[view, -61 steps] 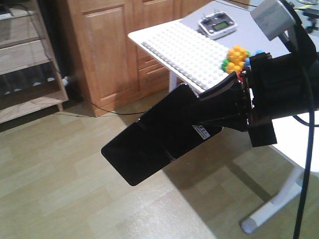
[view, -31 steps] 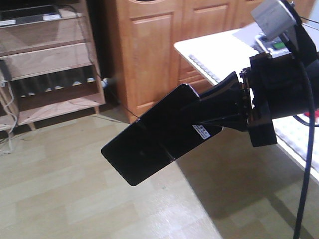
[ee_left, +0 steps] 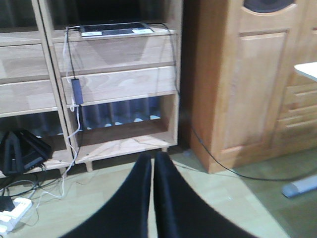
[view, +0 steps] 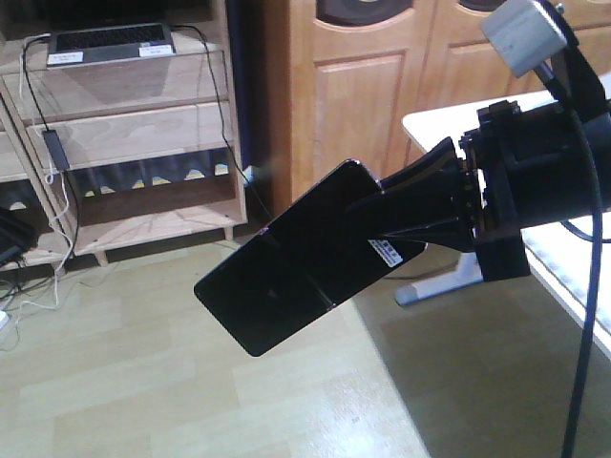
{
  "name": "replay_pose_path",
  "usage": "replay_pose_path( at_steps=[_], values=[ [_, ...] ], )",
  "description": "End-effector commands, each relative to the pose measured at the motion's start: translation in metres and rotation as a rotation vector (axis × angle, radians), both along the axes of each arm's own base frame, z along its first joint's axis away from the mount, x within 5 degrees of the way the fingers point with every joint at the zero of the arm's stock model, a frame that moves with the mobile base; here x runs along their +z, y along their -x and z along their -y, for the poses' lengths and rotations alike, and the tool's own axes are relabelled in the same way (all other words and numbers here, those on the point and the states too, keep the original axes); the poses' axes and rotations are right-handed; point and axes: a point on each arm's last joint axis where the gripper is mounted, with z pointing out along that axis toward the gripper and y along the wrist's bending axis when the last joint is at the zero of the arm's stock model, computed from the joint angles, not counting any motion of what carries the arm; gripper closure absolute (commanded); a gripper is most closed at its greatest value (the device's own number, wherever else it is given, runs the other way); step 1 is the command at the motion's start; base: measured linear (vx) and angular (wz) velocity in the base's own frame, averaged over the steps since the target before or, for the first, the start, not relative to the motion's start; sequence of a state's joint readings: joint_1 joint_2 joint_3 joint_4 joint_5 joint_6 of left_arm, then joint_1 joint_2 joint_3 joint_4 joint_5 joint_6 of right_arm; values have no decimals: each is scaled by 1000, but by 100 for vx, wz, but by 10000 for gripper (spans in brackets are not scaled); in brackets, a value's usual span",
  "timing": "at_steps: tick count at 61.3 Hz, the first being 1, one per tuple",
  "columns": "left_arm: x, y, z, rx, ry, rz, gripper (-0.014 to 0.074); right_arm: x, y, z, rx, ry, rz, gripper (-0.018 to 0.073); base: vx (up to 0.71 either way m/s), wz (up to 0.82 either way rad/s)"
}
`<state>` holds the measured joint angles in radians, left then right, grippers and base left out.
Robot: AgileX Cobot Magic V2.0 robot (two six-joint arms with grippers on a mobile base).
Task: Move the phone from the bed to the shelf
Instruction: 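Hold the phone in the right gripper while turning toward the wooden shelf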
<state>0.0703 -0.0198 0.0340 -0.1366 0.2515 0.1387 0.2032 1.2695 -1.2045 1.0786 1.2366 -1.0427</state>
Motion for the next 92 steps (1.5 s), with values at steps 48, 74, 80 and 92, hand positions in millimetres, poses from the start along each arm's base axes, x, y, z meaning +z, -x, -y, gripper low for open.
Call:
replay_pose_path(
  at_steps=[48,74,80,92],
  values=[
    [5,-1,0,4,9,72,596,20,13,-2,51,-89,16,560,36,22],
    [5,-1,0,4,9,72,596,20,13,-2,50,-89,16,560,40,24],
    [5,-1,0,4,9,72,596,20,13,-2,50,-89,16,560,37,13],
    [5,-1,0,4,9,72,596,20,13,-2,50,-89,16,560,35,4]
  ],
)
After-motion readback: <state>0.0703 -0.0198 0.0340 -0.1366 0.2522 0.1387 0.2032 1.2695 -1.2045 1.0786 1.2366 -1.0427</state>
